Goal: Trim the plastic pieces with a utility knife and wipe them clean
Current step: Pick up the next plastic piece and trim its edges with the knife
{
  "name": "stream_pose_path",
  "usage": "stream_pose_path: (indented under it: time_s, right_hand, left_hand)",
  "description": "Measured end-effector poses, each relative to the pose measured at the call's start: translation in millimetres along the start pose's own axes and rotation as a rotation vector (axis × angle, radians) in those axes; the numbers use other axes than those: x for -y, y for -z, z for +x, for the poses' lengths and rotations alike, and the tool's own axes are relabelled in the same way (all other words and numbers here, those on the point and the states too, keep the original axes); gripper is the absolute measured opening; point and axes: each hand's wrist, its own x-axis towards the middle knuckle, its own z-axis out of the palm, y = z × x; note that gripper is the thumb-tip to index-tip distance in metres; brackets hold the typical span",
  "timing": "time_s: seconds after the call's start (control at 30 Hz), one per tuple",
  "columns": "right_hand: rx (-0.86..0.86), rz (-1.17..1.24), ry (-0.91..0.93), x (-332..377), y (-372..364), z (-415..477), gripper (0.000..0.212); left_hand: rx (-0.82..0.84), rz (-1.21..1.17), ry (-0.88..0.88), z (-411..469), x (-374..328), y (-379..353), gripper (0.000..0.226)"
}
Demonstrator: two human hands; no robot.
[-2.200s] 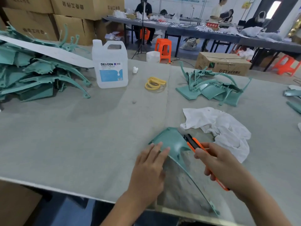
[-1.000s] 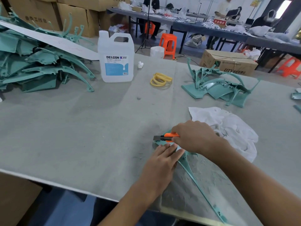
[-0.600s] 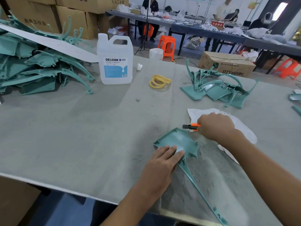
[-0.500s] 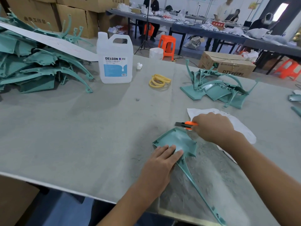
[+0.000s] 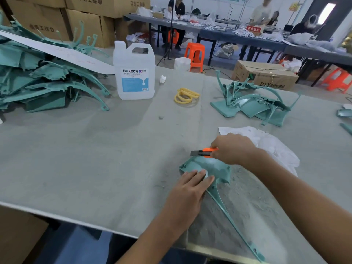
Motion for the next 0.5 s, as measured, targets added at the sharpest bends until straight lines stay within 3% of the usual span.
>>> stream_pose_path:
  time_s: [0.23,0.4,0.5]
  right_hand:
    - [-0.084,-0.186,-0.149,-37.9,7.7,2.6,0.015]
    - [0.012,0.136,0.048,-10.7,4.1,-13.9,0.023]
    - [0.063,0.208,0.141,7.6,-1.7,-18.2,0.027]
  left_hand:
    - [0.001,0.006,-0.003,-0.2,-0.1,0.6,0.05]
    - [-0.017,0.003,-0.001,0.0,-1.0,0.2,0.051]
    - [-0.014,-0.002,-0.008,0.1,-0.9,-0.4,0.051]
